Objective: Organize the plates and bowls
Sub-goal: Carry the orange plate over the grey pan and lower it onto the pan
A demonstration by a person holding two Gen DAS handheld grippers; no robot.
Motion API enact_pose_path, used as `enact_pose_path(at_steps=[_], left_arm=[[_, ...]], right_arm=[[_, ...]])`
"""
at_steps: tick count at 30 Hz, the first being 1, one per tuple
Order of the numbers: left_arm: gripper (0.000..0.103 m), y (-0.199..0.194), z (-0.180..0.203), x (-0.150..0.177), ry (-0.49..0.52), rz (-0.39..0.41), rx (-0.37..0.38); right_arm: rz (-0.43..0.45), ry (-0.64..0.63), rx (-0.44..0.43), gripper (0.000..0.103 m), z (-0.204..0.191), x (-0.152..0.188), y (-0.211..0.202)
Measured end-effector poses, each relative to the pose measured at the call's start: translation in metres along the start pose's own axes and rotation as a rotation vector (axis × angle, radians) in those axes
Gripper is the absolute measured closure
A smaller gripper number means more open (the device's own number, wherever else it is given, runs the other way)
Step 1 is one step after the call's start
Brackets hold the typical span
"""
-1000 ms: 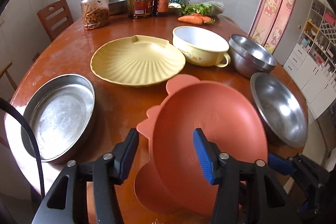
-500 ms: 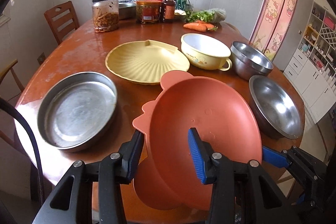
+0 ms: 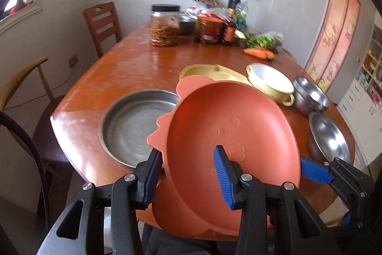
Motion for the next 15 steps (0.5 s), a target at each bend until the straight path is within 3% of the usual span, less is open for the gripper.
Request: enact_pose_path(at_steps=[7,15], left_arm=[[0.059,0.003,-0.041,-0.014,-0.052,0.010,-0.052],[0.060,0.028,-0.077,-0.022,-0.105,-0.030,-0.086]], right_arm=[[0.001,-0.080,-0.054,0.036,-0.025,-0.033,0.033],[-0.032,-0.135,-0.088,0.036,-0.042,-0.052,0.079]])
Point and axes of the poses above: each gripper's, at about its wrist camera, not at the fingertips, and y roughly the way its jaws point, z to its right, x to its underside, the point moved 7 cm from there along y, roughly the way its jaws point, and after that the axes turned 2 degrees about -x, right-handed, at the moved point
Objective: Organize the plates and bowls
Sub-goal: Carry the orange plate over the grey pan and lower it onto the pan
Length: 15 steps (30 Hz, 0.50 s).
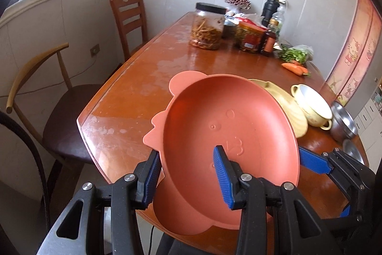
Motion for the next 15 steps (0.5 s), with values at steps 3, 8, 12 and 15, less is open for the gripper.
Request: enact_pose_path(at_steps=[3,8,12,15], left_arm=[[0.060,0.010,-0.008,0.000,-0.008,-0.022,-0.010],[0.060,0.021,-0.013,0.000,-0.014,-0.037,-0.019],[0.060,0.024,-0.013,0.000,-0.015,-0.041,-0.024],[0.060,0.025,-0.012,0.000,-0.017,-0.038,-0.024]], right_arm=[[-0.017,0.001,-0.013,0.036,0.001,-0.002,0.015],[-0.047,0.005,-0.025,0.036,0.005,-0.001,0.032],[-0.053,0.006,-0.028,0.036,0.007,0.001,0.037],[-0.047,0.003,-0.026,0.036,0.008,0.002,0.038]])
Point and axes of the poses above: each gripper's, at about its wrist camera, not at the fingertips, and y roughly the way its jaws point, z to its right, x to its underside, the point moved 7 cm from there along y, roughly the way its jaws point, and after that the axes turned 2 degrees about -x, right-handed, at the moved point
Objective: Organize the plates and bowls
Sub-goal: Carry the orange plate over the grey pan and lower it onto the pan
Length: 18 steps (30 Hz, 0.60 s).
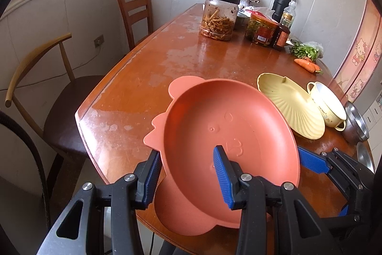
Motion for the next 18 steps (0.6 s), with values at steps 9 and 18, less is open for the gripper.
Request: enact_pose_path(at_steps=[9,18], left_arm=[[0.060,0.0017,-0.0016,-0.0001,-0.005,0.004,-0.008],[0.059,-0.0002,-0.0032,0.0000,-0.012,0.003,-0.007]], right_arm=[[0.001,0.003,-0.004,0.036,0.0017,-0.0008,0.0007],[0.006,0.003,0.006,0.036,0.0032,-0.0026,-0.0016]])
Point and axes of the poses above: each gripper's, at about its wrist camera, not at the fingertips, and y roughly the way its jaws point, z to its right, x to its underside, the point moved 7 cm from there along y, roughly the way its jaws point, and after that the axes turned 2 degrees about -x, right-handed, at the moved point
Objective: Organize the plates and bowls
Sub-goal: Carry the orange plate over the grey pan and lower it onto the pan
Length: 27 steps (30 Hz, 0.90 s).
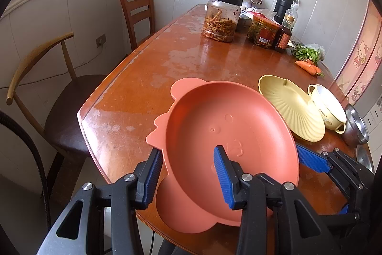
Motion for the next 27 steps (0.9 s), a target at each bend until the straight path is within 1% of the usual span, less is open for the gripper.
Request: enact_pose_path(at_steps=[5,14,21,27], left_arm=[[0.059,-0.002,-0.001,-0.001,-0.002,-0.001,-0.006],[0.059,-0.003,-0.001,-0.002,-0.007,0.004,-0.007],[0.057,-0.011,-0.004,-0.005,-0.025,0.022,0.003],[0.054,-0.015,-0.010,-0.008,-0.045,0.040,-0.003]], right_arm=[[0.002,0.009,-0.013,0.036,0.002,0.000,-0.003],[0.027,0.020,-0.008,0.036,0.010,-0.003,-0.016],[0.052,0.047,0.030,0.036,0.029,-0.008,-0.027],[0.030,0.085,0.077,0.036,0.055,-0.010,-0.023]])
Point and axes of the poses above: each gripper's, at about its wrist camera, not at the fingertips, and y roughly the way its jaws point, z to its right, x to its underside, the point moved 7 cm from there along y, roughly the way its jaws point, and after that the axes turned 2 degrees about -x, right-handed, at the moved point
